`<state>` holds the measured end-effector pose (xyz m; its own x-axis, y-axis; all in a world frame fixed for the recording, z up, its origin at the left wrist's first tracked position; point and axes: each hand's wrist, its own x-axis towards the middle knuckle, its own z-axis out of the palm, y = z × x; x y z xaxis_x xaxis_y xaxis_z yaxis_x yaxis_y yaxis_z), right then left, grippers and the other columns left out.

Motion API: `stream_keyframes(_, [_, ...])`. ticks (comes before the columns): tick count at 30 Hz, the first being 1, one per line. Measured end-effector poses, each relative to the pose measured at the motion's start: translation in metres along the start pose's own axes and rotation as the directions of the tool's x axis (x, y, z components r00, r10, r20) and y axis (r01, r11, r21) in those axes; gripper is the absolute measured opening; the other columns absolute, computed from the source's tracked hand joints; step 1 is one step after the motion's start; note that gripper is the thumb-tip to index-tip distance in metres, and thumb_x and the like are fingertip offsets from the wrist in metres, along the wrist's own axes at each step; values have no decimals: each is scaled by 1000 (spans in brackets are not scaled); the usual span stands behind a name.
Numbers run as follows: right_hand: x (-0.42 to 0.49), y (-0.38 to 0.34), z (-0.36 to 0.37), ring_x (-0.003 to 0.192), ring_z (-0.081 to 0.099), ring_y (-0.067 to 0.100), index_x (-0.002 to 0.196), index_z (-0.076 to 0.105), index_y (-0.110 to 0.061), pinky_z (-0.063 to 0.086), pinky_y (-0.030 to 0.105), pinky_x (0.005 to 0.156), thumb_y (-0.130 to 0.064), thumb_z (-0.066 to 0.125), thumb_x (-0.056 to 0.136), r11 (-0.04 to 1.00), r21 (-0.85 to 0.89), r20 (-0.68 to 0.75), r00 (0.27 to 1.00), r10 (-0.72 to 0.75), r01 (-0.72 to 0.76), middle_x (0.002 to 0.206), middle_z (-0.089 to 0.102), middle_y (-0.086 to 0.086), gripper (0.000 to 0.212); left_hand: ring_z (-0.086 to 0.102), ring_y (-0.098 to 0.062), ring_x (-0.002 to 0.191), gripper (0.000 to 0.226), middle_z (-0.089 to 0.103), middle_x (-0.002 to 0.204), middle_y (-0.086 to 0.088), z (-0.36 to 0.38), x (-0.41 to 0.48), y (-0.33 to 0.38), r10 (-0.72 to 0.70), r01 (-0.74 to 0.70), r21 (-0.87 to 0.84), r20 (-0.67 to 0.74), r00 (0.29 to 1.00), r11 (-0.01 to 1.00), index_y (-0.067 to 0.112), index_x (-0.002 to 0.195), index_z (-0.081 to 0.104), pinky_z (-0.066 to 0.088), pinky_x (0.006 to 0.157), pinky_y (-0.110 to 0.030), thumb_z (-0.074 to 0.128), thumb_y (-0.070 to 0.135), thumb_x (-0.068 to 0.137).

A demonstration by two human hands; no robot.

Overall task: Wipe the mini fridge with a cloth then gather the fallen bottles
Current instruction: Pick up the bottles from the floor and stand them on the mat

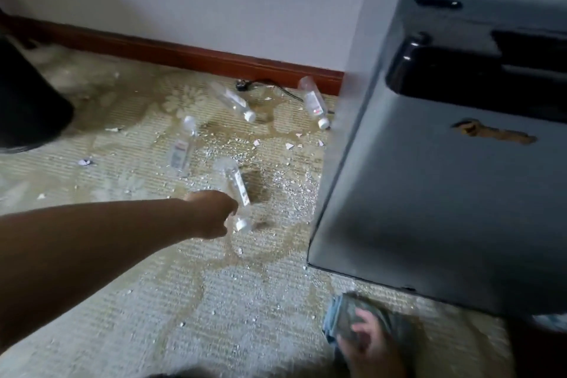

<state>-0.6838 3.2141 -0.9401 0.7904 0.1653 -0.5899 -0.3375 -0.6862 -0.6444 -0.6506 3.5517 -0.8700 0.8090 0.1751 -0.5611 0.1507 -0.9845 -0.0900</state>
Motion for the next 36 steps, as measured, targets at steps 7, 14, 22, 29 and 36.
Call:
stream_keyframes(7, [63,-146,113,90,59,7,125,49,-30,49,14,72,-27,61,82,978,-157,213,972,-101,136,122,54,-5,45,35,-21,134,70,33,149,0,48,46,-54,-104,69,-268,-117,988,961,27,144,27,36,105,-37,62,23,84])
stream_keyframes(14, [119,-192,170,77,62,18,106,63,-10,42,22,59,-35,71,78,991,-104,125,988,94,-81,94,68,5,38,-18,-29,142,107,-30,151,2,77,63,-78,114,-101,-272,34,993,957,38,144,-18,7,113,-56,68,31,80])
stream_keyframes(22, [128,-199,191,61,53,7,84,54,-18,35,21,48,-23,70,82,991,-120,6,998,65,-64,74,59,-6,16,-19,-27,142,109,-30,151,2,83,78,-80,117,-116,-304,-14,993,946,42,139,-24,5,113,-53,66,21,82])
stream_keyframes(29, [116,-231,163,61,60,14,82,65,-14,42,22,51,-36,72,76,994,110,49,999,-23,17,75,68,-1,24,-10,-27,144,119,-28,152,0,68,78,-77,-19,-8,-477,-52,998,879,40,135,-34,13,116,-46,70,38,77])
stream_keyframes(36, [81,-266,129,37,51,6,91,66,-5,31,10,33,-51,61,81,979,200,69,997,29,-43,57,64,0,48,51,-17,119,90,44,143,3,45,51,-59,-144,-98,-726,-263,954,680,31,139,29,46,97,-33,77,47,66])
